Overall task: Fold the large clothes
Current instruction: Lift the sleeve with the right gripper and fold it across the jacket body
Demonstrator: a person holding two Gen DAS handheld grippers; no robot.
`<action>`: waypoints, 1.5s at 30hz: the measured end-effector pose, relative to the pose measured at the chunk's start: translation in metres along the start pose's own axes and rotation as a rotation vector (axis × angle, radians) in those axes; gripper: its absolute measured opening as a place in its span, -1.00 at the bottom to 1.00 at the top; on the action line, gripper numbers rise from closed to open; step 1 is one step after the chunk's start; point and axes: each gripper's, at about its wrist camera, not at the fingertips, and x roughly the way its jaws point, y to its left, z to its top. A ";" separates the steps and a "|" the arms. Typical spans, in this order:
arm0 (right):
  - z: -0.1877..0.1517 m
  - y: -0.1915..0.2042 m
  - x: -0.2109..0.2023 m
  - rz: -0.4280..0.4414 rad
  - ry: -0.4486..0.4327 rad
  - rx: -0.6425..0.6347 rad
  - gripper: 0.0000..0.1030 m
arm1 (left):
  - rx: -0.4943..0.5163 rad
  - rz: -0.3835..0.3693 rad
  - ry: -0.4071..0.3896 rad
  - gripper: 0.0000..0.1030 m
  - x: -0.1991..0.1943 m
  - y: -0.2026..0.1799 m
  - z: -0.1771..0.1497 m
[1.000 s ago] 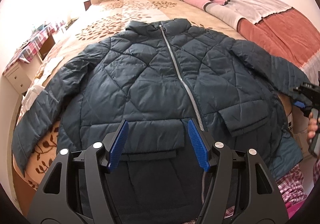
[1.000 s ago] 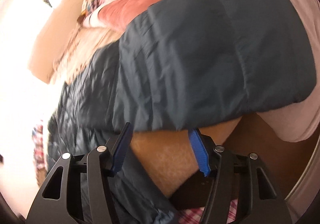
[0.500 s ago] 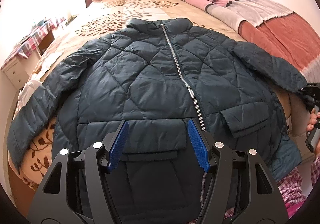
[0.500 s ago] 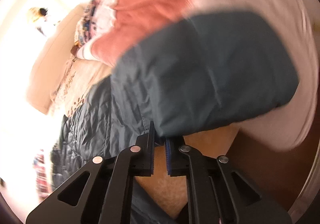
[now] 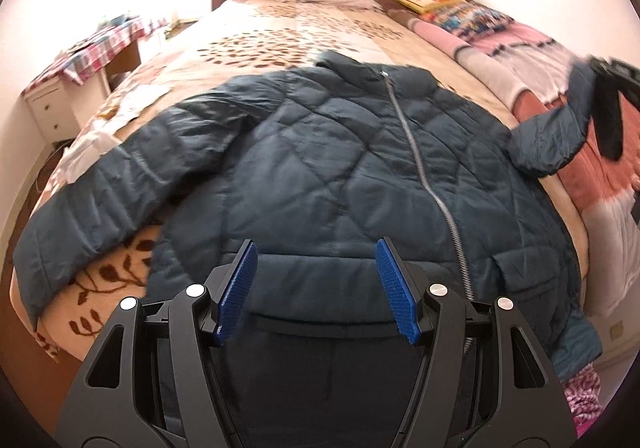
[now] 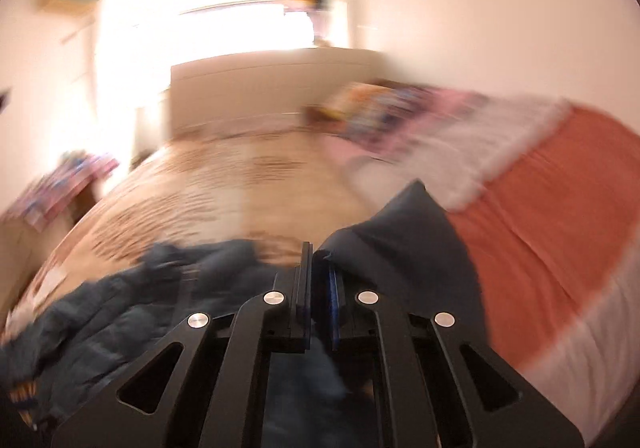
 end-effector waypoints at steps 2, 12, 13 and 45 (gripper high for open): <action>-0.001 0.063 0.012 0.095 0.008 -0.150 -0.84 | -0.030 0.009 -0.010 0.19 -0.002 0.014 0.001; -0.115 0.210 0.114 0.293 0.561 -0.399 -0.83 | -0.117 0.052 -0.010 0.19 -0.001 0.066 -0.005; -0.119 0.212 0.118 0.297 0.593 -0.383 -0.78 | -0.117 0.053 -0.013 0.19 -0.001 0.069 -0.005; -0.042 0.120 0.127 0.396 0.564 0.216 -0.85 | -0.057 0.056 -0.035 0.19 -0.014 0.050 -0.012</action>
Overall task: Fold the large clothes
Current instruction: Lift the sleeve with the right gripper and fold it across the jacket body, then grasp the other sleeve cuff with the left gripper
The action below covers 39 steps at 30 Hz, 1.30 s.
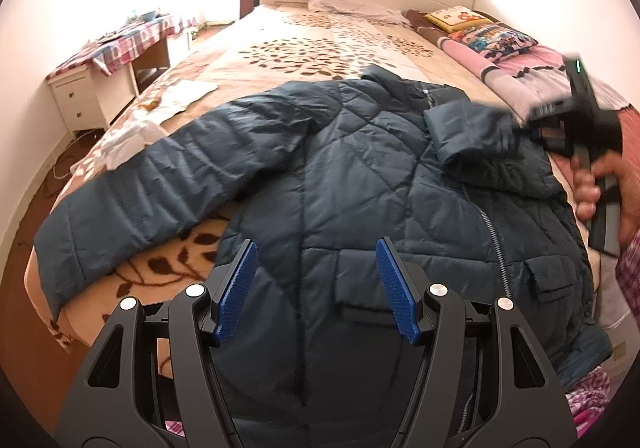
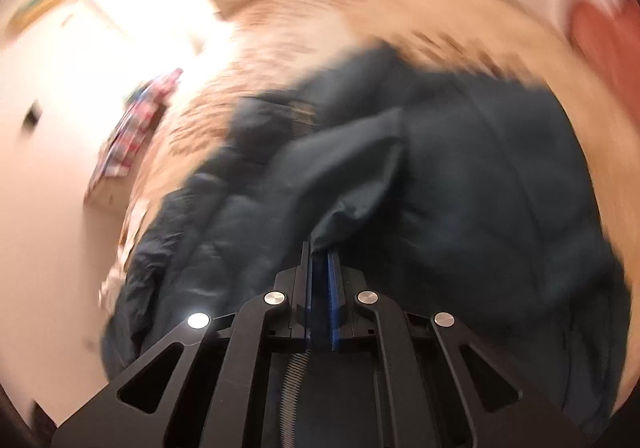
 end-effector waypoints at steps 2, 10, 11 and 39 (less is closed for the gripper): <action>0.006 0.049 0.000 0.050 -0.017 -0.128 -0.85 | -0.018 0.000 0.006 0.19 0.001 0.006 -0.002; 0.003 0.146 0.011 0.295 0.082 -0.275 -0.85 | -0.057 0.013 -0.021 0.19 -0.007 0.026 -0.003; 0.000 0.144 0.011 0.290 0.092 -0.269 -0.85 | -0.061 0.017 -0.021 0.19 -0.006 0.028 -0.003; -0.153 0.012 -0.027 0.072 0.237 -0.205 -0.85 | -0.900 0.075 0.023 0.25 -0.010 0.245 -0.058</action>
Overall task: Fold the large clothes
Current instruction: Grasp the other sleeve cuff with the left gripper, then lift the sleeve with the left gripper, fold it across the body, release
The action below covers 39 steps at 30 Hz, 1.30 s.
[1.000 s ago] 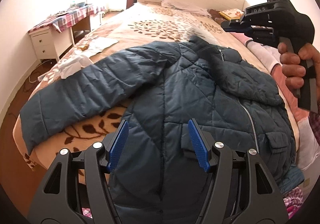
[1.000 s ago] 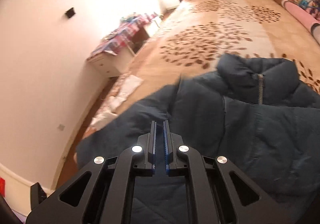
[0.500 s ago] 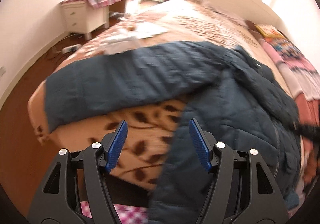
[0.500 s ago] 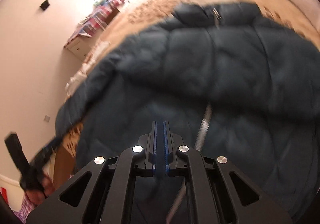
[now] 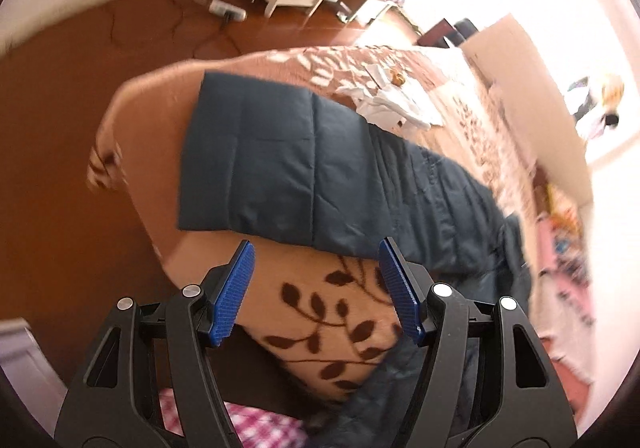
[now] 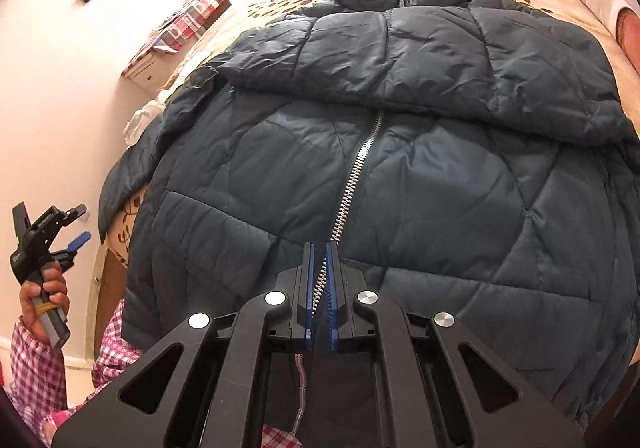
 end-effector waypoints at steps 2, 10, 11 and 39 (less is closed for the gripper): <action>0.000 0.001 -0.003 -0.002 -0.006 0.000 -0.85 | -0.070 -0.021 0.015 0.25 0.008 0.008 0.001; -0.003 0.002 -0.006 -0.013 -0.008 -0.006 -0.85 | -0.260 -0.108 0.079 0.24 0.047 0.016 -0.005; -0.003 0.003 -0.005 -0.012 -0.005 -0.007 -0.85 | -0.261 -0.102 0.074 0.24 0.050 0.016 -0.004; -0.011 -0.025 -0.024 0.010 -0.083 0.039 -0.85 | 0.514 -0.091 -0.428 -0.91 -0.079 -0.167 -0.010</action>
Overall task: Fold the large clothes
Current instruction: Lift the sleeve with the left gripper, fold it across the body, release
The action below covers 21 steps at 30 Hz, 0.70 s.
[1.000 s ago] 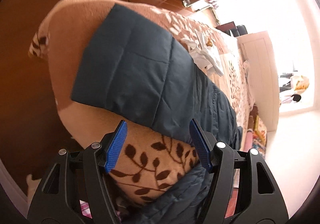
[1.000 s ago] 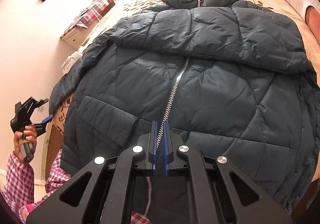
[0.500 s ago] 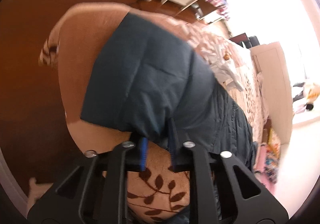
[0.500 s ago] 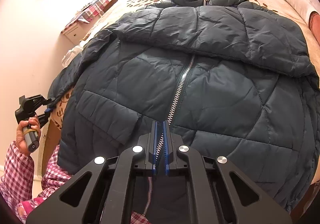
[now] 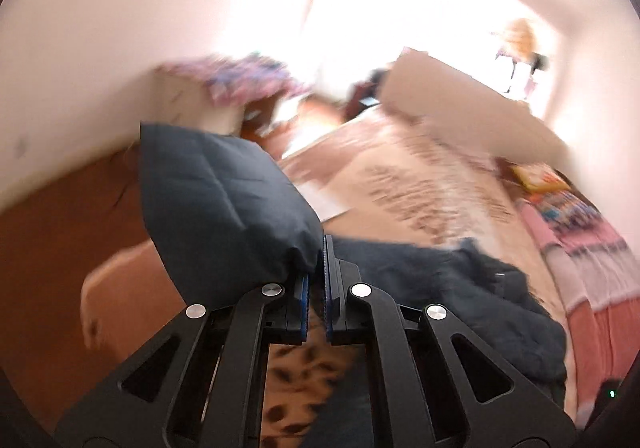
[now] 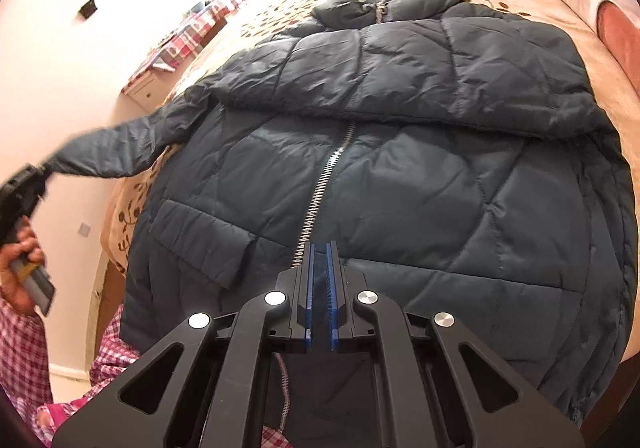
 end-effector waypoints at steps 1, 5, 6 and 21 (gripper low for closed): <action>-0.001 -0.005 -0.003 0.006 -0.009 0.005 -0.85 | 0.041 -0.033 -0.019 -0.91 -0.007 -0.017 0.007; -0.005 -0.027 -0.017 0.006 -0.054 0.045 -0.85 | 0.187 -0.215 -0.059 -0.91 -0.024 -0.091 0.029; -0.006 -0.031 -0.020 0.004 -0.064 0.054 -0.85 | 0.219 -0.260 -0.053 -0.91 -0.026 -0.109 0.030; -0.022 -0.116 -0.069 -0.036 -0.199 0.269 -0.85 | 0.583 -0.541 0.413 -0.81 0.048 -0.288 -0.141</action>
